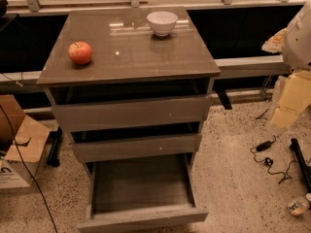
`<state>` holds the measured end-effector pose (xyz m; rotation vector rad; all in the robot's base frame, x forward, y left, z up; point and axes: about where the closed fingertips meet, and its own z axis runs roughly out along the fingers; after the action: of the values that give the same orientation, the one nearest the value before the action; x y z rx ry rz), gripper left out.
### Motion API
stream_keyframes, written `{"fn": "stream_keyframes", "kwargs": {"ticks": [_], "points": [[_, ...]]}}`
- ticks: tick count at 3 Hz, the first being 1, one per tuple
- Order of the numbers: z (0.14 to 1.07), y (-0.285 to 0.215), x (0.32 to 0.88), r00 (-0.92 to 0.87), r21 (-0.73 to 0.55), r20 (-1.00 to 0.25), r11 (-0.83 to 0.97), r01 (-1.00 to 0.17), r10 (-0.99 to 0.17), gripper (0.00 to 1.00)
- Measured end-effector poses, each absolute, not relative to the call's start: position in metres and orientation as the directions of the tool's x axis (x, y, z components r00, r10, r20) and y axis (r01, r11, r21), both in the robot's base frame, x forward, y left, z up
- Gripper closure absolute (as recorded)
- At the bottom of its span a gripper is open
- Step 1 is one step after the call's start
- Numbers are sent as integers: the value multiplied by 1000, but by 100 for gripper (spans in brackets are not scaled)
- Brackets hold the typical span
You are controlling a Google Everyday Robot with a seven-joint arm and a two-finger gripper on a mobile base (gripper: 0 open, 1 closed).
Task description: Place apple into bottom drawer
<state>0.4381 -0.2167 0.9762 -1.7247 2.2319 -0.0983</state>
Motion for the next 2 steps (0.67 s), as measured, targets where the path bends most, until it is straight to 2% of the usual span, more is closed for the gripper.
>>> {"fn": "stream_keyframes", "kwargs": {"ticks": [1, 2], "points": [[976, -215, 440, -222, -245, -219, 274, -930, -950, 0], [977, -203, 454, -223, -234, -327, 308, -922, -918, 0]]}}
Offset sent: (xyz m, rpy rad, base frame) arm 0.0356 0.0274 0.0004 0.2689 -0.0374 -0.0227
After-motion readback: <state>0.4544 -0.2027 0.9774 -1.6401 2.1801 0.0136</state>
